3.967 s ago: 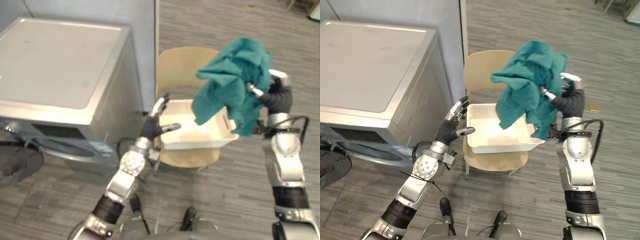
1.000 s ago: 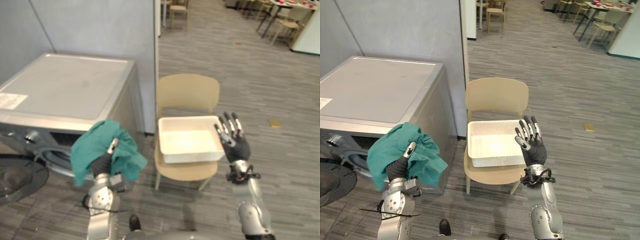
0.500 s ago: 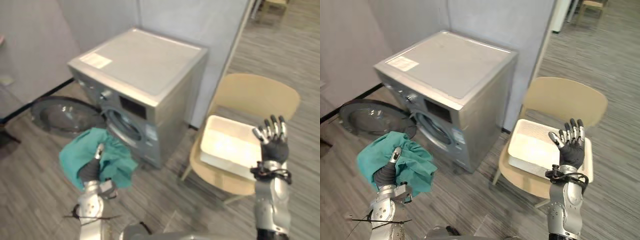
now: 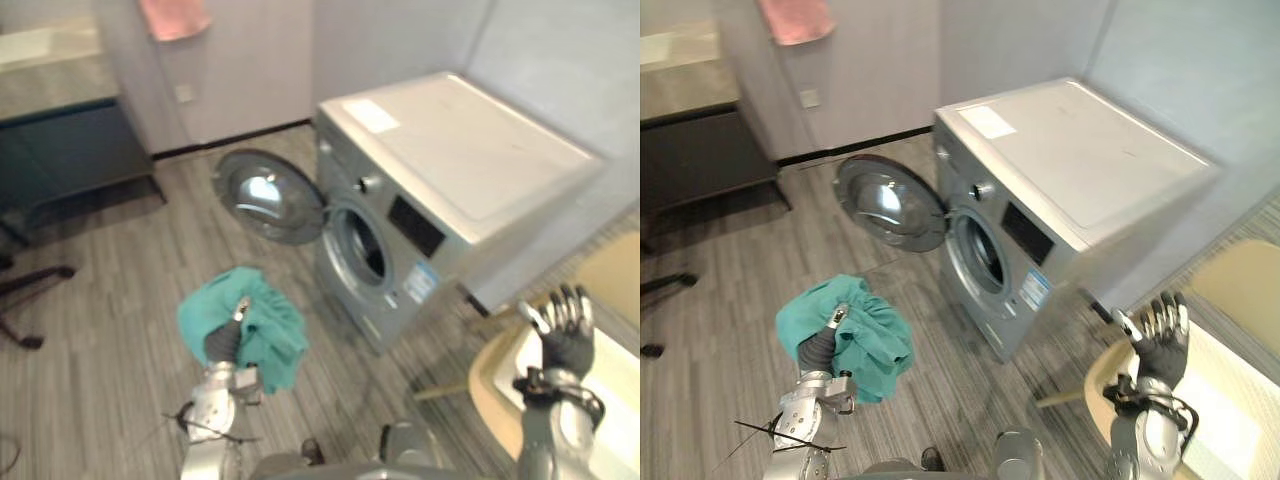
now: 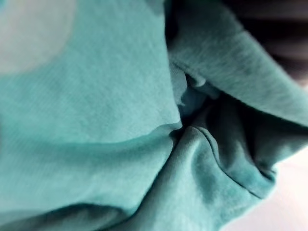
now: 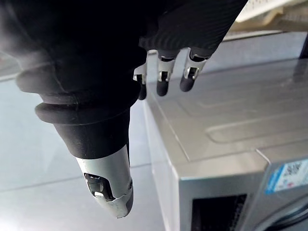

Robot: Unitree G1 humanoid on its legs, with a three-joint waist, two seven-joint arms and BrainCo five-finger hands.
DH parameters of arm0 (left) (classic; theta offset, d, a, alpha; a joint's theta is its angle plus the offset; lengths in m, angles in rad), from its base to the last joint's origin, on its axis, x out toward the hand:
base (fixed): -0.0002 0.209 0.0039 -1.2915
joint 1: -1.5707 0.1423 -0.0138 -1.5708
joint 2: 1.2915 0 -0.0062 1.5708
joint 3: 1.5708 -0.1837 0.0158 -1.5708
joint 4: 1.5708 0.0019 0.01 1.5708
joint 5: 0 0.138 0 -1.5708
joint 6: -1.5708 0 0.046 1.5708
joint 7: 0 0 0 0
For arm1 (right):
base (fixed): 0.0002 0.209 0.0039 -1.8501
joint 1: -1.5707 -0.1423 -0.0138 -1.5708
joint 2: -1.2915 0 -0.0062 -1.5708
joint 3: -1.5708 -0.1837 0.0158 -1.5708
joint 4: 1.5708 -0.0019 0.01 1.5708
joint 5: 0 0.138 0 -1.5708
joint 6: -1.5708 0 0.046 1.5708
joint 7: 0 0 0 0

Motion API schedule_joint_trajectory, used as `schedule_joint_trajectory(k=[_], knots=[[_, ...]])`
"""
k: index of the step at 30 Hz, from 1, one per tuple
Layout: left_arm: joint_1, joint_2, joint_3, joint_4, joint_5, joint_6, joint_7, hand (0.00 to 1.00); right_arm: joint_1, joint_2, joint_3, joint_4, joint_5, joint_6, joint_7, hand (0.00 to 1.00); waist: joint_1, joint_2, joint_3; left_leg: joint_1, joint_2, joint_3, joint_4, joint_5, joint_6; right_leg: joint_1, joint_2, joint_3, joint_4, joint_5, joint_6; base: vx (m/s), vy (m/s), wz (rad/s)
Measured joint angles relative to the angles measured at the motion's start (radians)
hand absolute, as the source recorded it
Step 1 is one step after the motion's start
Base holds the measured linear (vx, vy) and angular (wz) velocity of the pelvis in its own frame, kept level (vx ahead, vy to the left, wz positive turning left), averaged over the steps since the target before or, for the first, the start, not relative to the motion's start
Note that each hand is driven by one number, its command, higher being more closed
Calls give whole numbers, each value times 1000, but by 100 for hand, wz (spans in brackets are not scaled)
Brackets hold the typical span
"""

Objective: Pick up the laundry basket with both hands and put the clothes into the washing machine.

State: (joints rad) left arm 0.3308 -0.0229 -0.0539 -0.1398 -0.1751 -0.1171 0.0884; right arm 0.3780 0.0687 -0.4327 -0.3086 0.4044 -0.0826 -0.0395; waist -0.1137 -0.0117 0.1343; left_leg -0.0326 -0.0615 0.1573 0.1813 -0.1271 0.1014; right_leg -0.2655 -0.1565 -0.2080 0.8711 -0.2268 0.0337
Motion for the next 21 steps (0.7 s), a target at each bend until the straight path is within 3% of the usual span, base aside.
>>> schedule_joint_trajectory(k=[2,4,6,7,8,9,10,13,15,16,17,19,21], knots=[[0,0,-27,6,1,0,-2,100,18,5,11,-19,1,2,8,0,-1,-4,-2,11,-15,-27,-3,0,0,6,36,18,-120,-23,7,143,-23,72],[-1,-2,-67,11,1,0,-17,100,21,2,61,-31,13,3,24,0,6,-8,1,27,-25,-43,-5,-8,-11,14,75,46,-335,-22,3,211,-45,26],[-2,-2,-97,11,2,0,-24,100,24,2,99,-31,18,4,25,0,18,-13,3,32,-23,-53,6,-25,-24,5,87,66,-396,-17,1,188,-83,15],[-2,-2,-115,13,2,0,-24,100,29,5,132,-31,18,6,24,0,19,-23,2,27,-23,-69,40,-62,-39,20,85,90,-450,18,-34,151,-94,24],[-2,-2,-115,13,2,0,-24,100,29,6,135,-30,18,6,24,0,19,-24,3,27,-23,-71,44,-66,-42,23,84,91,-456,22,-35,211,-183,26],[2,-13,-115,24,3,0,-22,100,63,26,141,-24,22,4,12,0,22,-23,6,31,-9,-79,96,-130,-59,56,89,70,-453,63,-39,131,-137,10],[6,-16,-114,27,3,1,-22,100,79,23,144,-24,26,6,15,0,21,-15,0,32,0,-82,108,-145,-60,63,94,62,-450,54,-42,223,-200,8],[4,-17,-113,29,13,0,-23,100,137,18,153,-24,38,-6,-9,0,11,9,-11,27,75,-62,225,-216,-82,107,127,10,-442,-3,-58,261,-180,15],[7,-33,-104,28,13,0,-22,100,177,13,154,-28,38,-3,-24,0,8,12,-8,-62,141,-11,503,-211,-98,153,153,-17,-439,-28,-80,288,-203,24],[22,-35,-96,27,13,0,-21,100,204,4,170,-38,39,2,-30,0,19,26,-2,-121,198,8,692,-156,-109,189,178,-18,-439,-40,-89,217,-90,-31],[44,-35,-82,27,12,1,-20,100,226,-2,193,-47,38,6,-27,0,17,29,-2,-172,243,38,830,-63,-111,226,185,-6,-443,-52,-97,217,-46,-40],[49,-35,-70,27,12,3,-20,100,249,8,200,-65,37,8,-28,0,20,26,-1,-224,321,89,948,-77,-81,257,183,5,-469,-54,-99,149,2,-30],[46,-36,-61,28,11,3,-20,100,251,14,199,-64,37,4,-41,0,18,19,-2,-250,380,107,904,-103,-52,288,163,23,-502,-46,-87,177,68,-19]])
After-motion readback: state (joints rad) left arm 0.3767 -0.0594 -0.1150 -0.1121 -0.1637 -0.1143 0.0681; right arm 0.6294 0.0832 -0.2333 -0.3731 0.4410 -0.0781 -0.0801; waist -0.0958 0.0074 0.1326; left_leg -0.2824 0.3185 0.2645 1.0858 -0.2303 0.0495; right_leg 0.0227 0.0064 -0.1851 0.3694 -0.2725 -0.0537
